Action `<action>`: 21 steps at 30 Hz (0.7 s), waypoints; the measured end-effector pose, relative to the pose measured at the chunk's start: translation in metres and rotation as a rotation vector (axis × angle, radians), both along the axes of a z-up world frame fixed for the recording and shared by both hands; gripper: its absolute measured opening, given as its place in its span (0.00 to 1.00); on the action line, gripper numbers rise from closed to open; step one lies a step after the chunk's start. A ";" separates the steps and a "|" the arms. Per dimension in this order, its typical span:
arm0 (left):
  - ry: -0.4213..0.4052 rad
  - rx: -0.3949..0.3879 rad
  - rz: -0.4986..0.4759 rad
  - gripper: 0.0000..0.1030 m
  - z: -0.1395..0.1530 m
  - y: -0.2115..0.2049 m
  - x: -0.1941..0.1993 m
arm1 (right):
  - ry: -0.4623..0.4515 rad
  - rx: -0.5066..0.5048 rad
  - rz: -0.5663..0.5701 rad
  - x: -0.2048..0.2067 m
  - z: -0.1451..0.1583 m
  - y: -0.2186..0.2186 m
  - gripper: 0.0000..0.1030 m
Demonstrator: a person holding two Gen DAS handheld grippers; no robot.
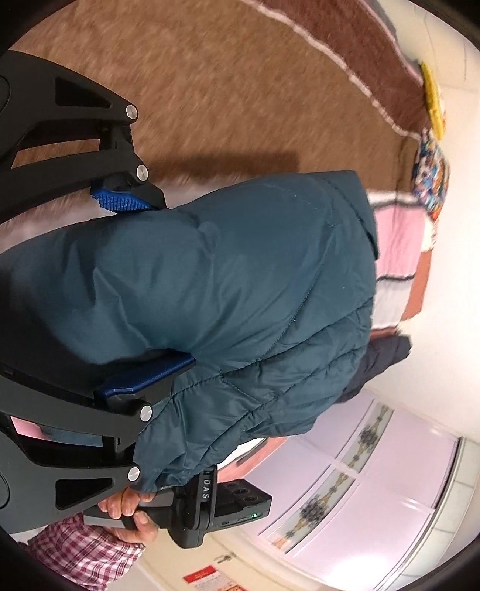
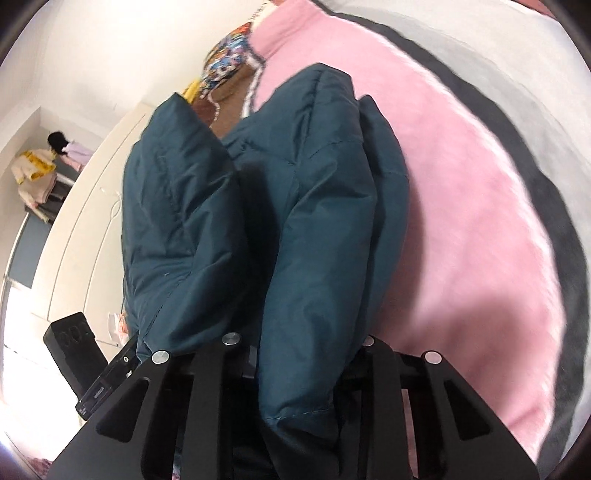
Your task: Fold large clothes
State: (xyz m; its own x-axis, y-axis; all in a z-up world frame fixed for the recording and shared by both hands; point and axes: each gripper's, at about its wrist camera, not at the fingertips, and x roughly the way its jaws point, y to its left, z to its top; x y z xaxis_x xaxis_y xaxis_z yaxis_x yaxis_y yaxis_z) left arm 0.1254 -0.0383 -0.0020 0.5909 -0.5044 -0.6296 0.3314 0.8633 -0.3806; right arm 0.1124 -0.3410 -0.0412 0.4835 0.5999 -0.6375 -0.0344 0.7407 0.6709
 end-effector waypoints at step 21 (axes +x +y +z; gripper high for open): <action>-0.033 0.007 0.136 0.70 -0.027 0.112 0.042 | -0.022 -0.066 0.092 0.071 -0.016 0.113 0.27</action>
